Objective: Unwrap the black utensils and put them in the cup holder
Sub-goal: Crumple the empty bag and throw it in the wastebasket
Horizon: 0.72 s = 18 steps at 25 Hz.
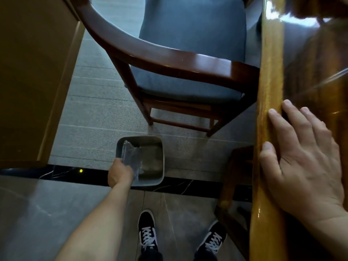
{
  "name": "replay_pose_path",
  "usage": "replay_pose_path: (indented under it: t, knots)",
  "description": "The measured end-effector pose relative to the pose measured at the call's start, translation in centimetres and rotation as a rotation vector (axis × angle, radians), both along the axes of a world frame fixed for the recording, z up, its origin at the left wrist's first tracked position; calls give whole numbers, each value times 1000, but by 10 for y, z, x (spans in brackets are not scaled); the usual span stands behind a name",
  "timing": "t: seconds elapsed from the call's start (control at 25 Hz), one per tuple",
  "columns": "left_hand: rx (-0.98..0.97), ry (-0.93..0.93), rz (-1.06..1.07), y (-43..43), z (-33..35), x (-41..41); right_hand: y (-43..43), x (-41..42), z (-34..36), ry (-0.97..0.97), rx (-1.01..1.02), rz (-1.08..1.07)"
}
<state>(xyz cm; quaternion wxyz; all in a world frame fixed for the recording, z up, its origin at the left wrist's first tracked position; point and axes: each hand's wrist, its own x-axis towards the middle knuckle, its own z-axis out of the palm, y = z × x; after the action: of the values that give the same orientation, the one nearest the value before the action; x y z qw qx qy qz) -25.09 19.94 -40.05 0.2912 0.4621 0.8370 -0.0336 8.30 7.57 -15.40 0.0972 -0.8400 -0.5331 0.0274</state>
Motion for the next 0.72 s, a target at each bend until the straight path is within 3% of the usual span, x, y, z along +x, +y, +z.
replay_pose_path:
  t: [0.44, 0.72]
  knots:
    - [46, 120, -94, 15, -10, 2, 0, 0, 5, 8, -34, 5]
    - [-7, 99, -156, 13, -2, 10, 0, -2, 5, 15, -29, 5]
